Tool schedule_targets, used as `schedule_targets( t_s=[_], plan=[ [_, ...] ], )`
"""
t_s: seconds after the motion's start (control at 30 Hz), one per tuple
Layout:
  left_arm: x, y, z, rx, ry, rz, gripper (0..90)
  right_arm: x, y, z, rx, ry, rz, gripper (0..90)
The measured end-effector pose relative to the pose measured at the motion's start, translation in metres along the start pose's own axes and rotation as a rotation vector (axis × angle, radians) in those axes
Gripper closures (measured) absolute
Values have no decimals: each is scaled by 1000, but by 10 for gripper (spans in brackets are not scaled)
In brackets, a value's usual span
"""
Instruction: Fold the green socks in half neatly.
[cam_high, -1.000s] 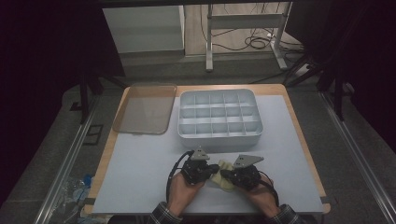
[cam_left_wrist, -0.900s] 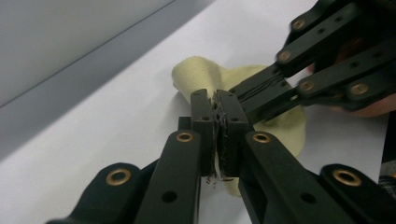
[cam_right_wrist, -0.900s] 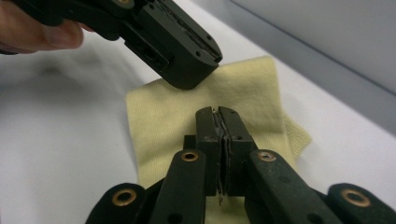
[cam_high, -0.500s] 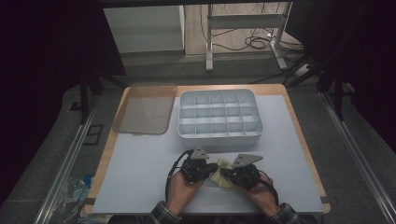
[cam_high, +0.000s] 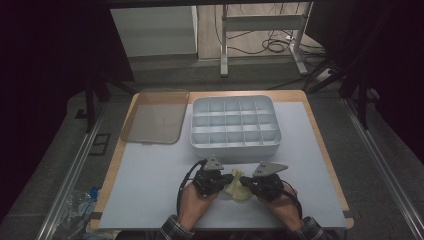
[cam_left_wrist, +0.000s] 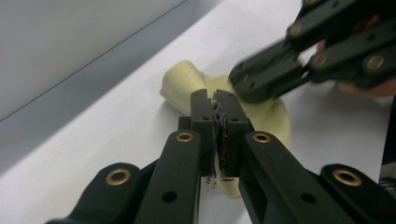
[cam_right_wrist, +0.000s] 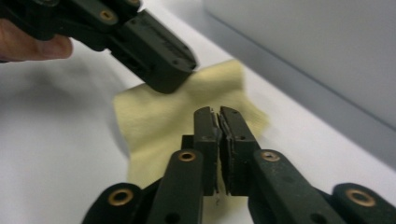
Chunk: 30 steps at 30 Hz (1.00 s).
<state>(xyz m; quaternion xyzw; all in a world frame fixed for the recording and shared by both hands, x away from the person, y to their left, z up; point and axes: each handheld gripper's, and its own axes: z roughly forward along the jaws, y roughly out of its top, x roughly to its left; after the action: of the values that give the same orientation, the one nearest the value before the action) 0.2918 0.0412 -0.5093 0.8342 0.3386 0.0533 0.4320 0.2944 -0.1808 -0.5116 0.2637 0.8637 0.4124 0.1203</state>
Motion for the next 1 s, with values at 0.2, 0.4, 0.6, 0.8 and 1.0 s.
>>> schedule_targets(
  t_s=[0.2,0.4,0.6,0.8,1.0],
  plan=[
    [-5,4,1,4,-6,13,873,-7,-3,-17,7,-46,7,819],
    [-9,6,3,4,-15,23,869,-10,-12,-24,20,-54,25,809],
    [-12,7,3,2,-19,32,868,-11,-18,-16,40,-53,33,812],
    [-16,8,3,-1,-25,42,868,-11,-19,-13,48,-54,37,814],
    [-18,9,3,-3,-31,49,867,-10,-19,-10,48,-51,40,820]
  ],
)
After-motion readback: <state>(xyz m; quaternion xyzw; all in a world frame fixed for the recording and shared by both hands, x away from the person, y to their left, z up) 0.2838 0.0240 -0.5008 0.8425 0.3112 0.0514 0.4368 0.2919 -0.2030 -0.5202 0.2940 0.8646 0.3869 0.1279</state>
